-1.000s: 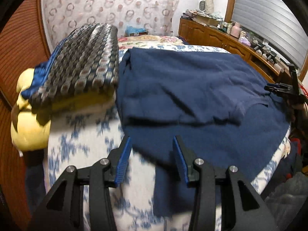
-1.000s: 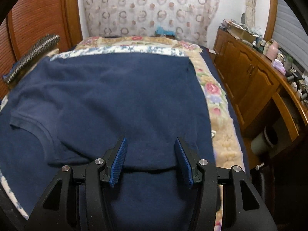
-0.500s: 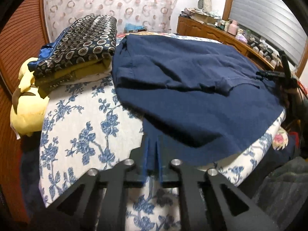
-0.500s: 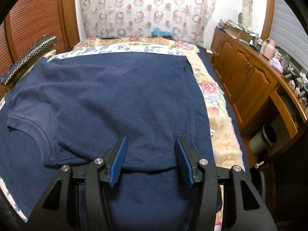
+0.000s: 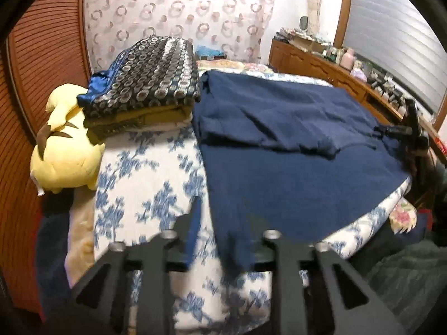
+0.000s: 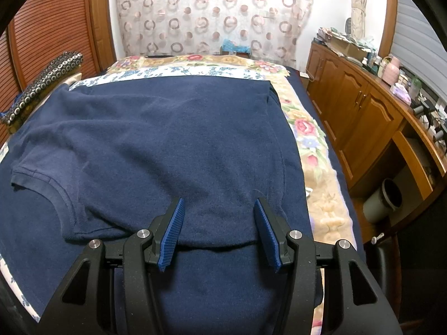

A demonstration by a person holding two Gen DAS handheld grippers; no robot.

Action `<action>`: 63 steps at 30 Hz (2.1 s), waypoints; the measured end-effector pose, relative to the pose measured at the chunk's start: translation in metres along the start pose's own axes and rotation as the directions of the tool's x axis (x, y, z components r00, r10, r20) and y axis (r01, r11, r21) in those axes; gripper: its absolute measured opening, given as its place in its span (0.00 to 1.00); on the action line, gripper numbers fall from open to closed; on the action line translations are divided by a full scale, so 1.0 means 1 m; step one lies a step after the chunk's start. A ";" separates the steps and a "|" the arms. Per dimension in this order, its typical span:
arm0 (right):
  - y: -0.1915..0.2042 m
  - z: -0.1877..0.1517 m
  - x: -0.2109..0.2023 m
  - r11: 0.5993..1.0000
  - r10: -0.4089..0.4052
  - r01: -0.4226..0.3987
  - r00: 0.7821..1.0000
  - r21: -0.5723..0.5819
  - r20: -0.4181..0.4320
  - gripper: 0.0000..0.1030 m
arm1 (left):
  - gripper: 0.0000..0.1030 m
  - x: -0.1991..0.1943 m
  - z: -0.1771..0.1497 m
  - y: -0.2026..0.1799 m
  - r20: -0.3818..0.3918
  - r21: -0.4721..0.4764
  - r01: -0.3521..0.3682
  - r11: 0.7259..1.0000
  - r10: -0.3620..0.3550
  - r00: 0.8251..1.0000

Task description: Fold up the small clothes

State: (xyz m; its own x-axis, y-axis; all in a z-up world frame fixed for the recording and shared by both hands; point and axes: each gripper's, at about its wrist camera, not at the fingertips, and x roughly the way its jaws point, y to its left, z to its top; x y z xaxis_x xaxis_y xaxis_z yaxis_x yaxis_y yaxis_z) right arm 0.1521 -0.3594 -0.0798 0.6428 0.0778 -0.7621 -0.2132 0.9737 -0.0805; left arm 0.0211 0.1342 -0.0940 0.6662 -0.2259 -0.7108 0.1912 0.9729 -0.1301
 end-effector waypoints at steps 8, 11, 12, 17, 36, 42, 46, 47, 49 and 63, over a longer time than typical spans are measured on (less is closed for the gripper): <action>-0.001 0.001 0.000 1.000 -0.002 0.002 1.000 -0.002 0.001 0.52 | 0.41 0.041 0.034 -0.011 -0.018 -0.003 0.030 1.000 -0.030 0.999; -0.001 0.001 0.000 1.000 -0.001 0.001 1.000 -0.001 0.001 0.52 | 0.42 0.062 0.046 -0.016 -0.048 -0.007 0.034 0.999 -0.034 0.998; 0.000 0.001 0.000 1.000 -0.002 0.002 1.000 -0.001 0.001 0.52 | 0.42 0.069 0.050 -0.016 -0.058 -0.013 0.035 0.999 -0.036 0.998; -0.001 0.001 -0.001 1.000 -0.005 0.005 1.000 -0.004 0.004 0.52 | 0.42 0.095 0.062 -0.012 -0.099 -0.063 0.049 0.997 -0.055 0.994; -0.008 0.001 -0.012 0.998 0.052 -0.052 0.999 0.047 0.008 0.52 | 0.43 0.129 0.095 -0.023 -0.088 -0.087 0.030 0.996 -0.037 0.995; -0.018 -0.009 -0.025 0.996 0.036 -0.037 0.999 0.083 0.014 0.52 | 0.44 0.130 0.093 -0.025 -0.080 -0.081 0.030 0.996 -0.036 0.996; -0.030 -0.017 -0.024 0.993 0.020 -0.019 1.000 0.119 -0.006 0.52 | 0.46 0.130 0.091 -0.026 -0.078 -0.071 0.024 0.997 -0.029 0.997; -0.032 -0.018 -0.024 0.991 0.028 -0.027 1.000 0.129 -0.005 0.52 | 0.47 0.129 0.089 -0.028 -0.078 -0.069 0.023 0.997 -0.028 0.997; -0.034 -0.018 -0.025 0.990 0.038 -0.038 0.999 0.136 0.003 0.52 | 0.47 0.129 0.086 -0.028 -0.077 -0.067 0.022 0.998 -0.027 0.997; -0.037 0.004 -0.007 0.982 0.082 -0.082 0.997 0.168 0.003 0.22 | 0.49 0.134 0.091 -0.028 -0.094 -0.052 0.017 0.998 -0.022 0.995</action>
State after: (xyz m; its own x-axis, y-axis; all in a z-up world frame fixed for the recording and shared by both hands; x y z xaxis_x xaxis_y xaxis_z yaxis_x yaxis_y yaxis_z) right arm 0.1582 -0.3952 -0.0685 0.6252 0.1582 -0.7643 -0.1380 0.9862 0.0913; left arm 0.1703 0.0724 -0.1225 0.5908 -0.2412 -0.7699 0.1644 0.9702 -0.1778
